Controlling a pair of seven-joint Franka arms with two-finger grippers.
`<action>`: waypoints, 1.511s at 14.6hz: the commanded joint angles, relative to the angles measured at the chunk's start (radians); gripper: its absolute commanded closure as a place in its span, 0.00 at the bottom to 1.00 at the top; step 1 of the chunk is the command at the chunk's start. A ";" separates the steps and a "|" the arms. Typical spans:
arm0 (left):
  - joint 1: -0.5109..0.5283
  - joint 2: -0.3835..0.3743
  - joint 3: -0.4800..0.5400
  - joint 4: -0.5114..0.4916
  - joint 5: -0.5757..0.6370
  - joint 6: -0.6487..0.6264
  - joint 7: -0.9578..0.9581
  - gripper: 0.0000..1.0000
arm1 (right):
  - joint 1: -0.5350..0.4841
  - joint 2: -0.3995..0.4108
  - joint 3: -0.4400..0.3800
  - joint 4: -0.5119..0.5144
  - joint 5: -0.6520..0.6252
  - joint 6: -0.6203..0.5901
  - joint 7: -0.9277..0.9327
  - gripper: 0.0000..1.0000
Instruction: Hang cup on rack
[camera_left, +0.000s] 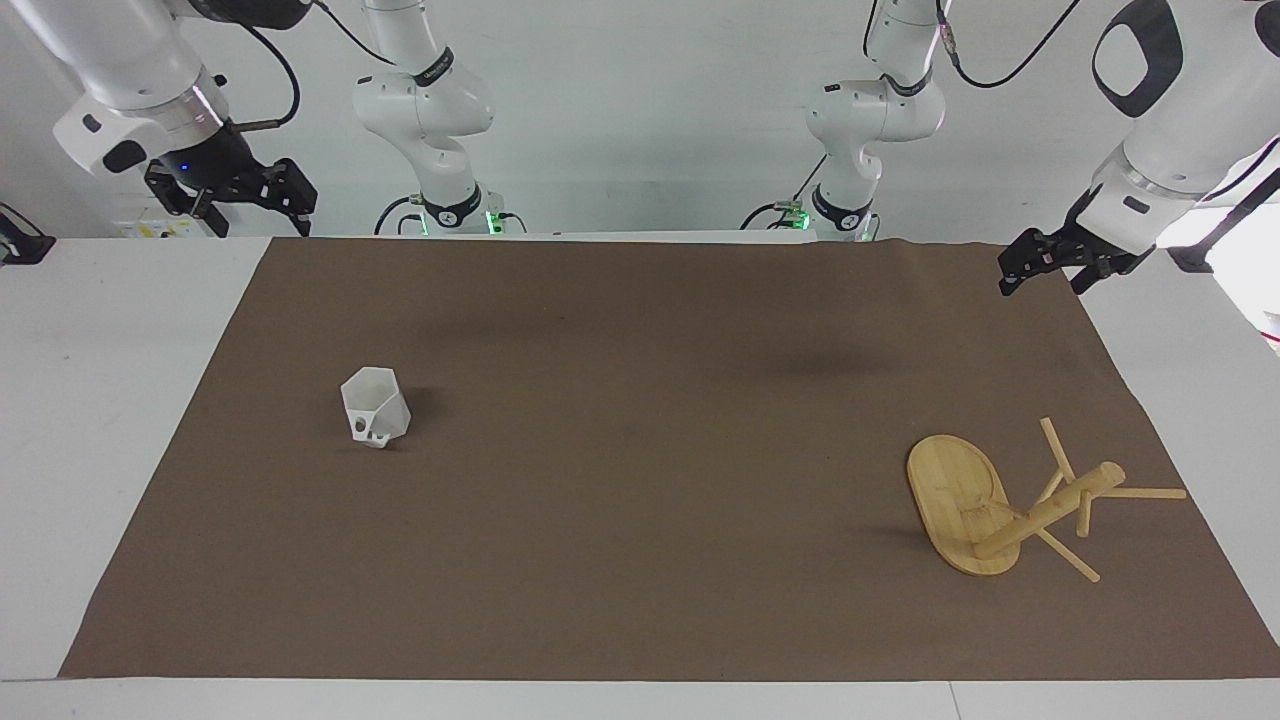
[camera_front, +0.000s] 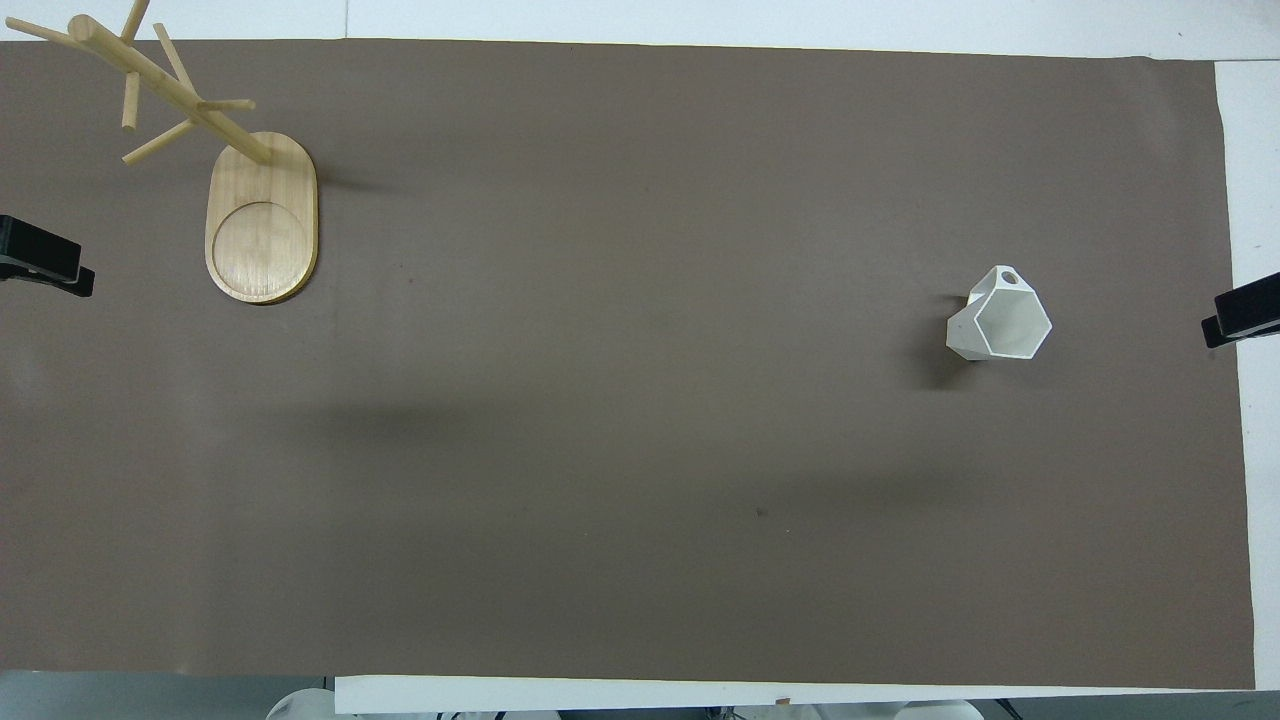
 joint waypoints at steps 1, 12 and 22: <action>0.004 -0.032 -0.002 -0.035 0.018 -0.001 0.006 0.00 | -0.009 -0.020 0.004 -0.025 0.019 -0.005 -0.063 0.00; 0.004 -0.032 -0.002 -0.035 0.018 -0.001 0.006 0.00 | -0.436 0.237 -0.005 -0.051 0.584 0.113 -1.423 0.00; 0.004 -0.032 -0.002 -0.035 0.018 -0.001 0.006 0.00 | -0.539 0.629 0.001 -0.171 1.086 -0.045 -2.188 0.00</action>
